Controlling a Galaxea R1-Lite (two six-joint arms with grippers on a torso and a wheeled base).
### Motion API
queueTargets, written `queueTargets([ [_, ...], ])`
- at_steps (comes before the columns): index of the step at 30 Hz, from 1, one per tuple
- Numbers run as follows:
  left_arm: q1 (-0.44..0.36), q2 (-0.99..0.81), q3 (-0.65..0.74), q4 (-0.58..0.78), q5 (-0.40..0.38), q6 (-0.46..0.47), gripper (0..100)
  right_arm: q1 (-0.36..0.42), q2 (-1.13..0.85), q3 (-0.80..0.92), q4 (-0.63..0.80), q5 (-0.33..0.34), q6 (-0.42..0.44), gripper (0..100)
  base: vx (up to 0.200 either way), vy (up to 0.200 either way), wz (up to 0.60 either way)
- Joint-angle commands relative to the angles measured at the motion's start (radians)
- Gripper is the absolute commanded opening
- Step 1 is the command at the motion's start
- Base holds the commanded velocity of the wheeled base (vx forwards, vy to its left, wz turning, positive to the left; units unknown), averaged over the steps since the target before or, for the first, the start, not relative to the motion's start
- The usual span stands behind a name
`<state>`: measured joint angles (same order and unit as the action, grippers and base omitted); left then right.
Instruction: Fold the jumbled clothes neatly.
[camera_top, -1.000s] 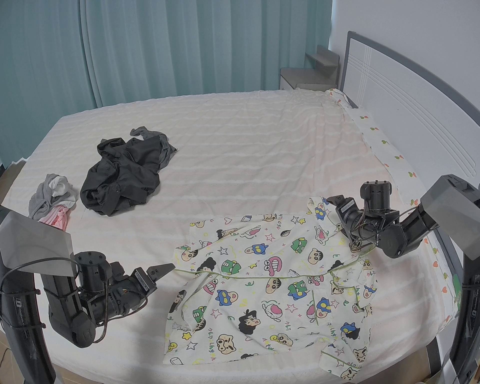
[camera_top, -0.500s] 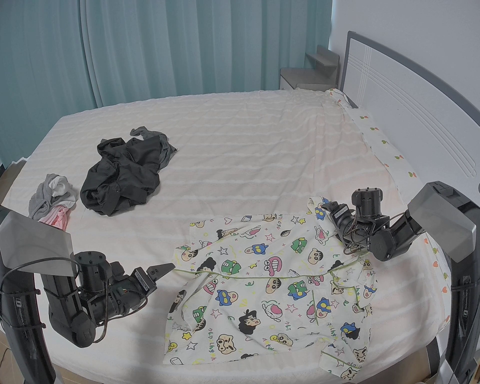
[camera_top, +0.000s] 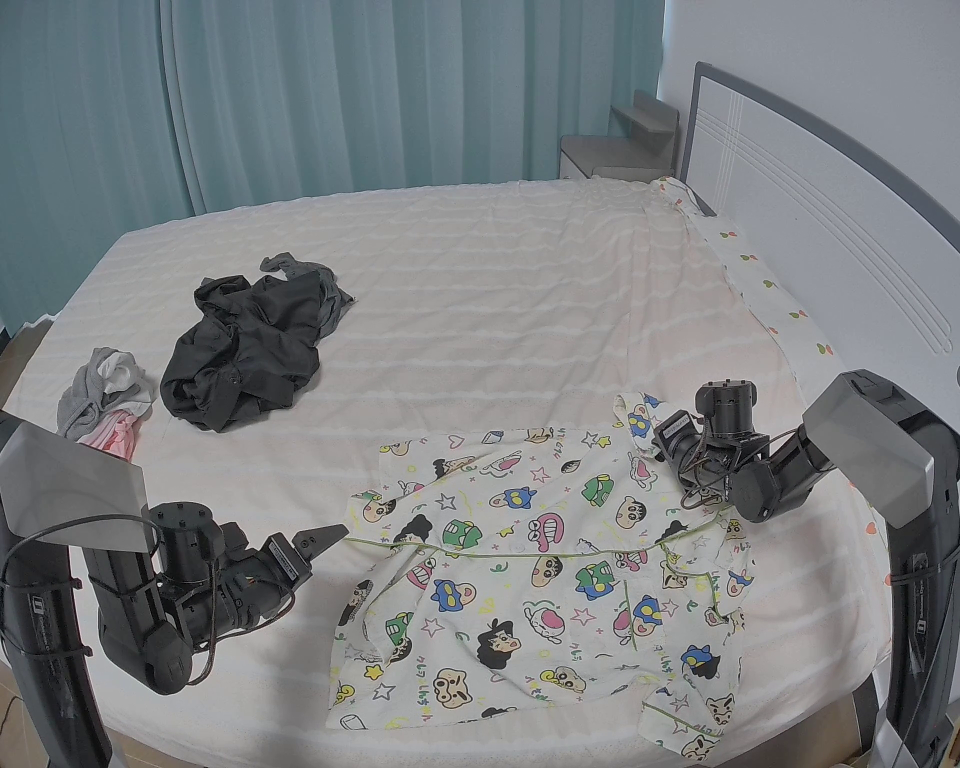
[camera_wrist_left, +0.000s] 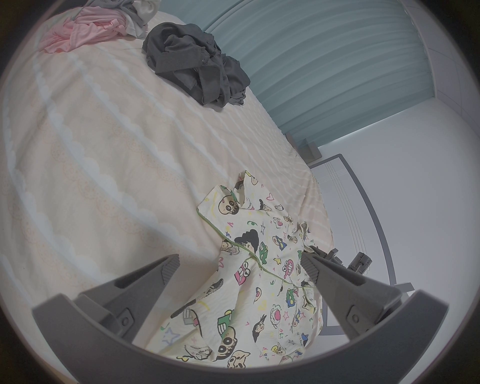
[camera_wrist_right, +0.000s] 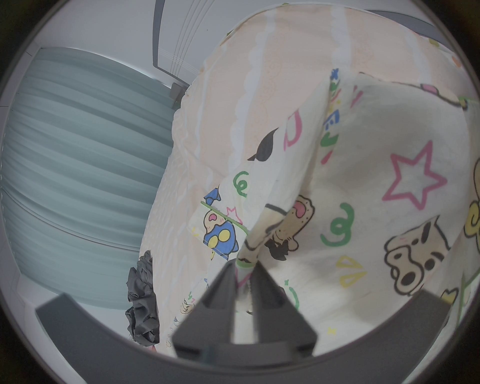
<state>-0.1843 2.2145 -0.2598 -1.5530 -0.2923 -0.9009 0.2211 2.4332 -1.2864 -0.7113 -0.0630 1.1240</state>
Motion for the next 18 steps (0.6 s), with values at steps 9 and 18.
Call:
queueTargets([
  [9,0.0,0.004,0.002,-0.018,-0.001,-0.001,100,-0.089,-0.048,-0.14,-0.004,0.009,-0.001,0,0.0,0.0,0.0],
  [18,0.0,0.011,0.002,-0.018,0.001,0.0,100,-0.141,0.044,-0.409,0.039,0.022,-0.009,0,0.0,0.0,0.0],
])
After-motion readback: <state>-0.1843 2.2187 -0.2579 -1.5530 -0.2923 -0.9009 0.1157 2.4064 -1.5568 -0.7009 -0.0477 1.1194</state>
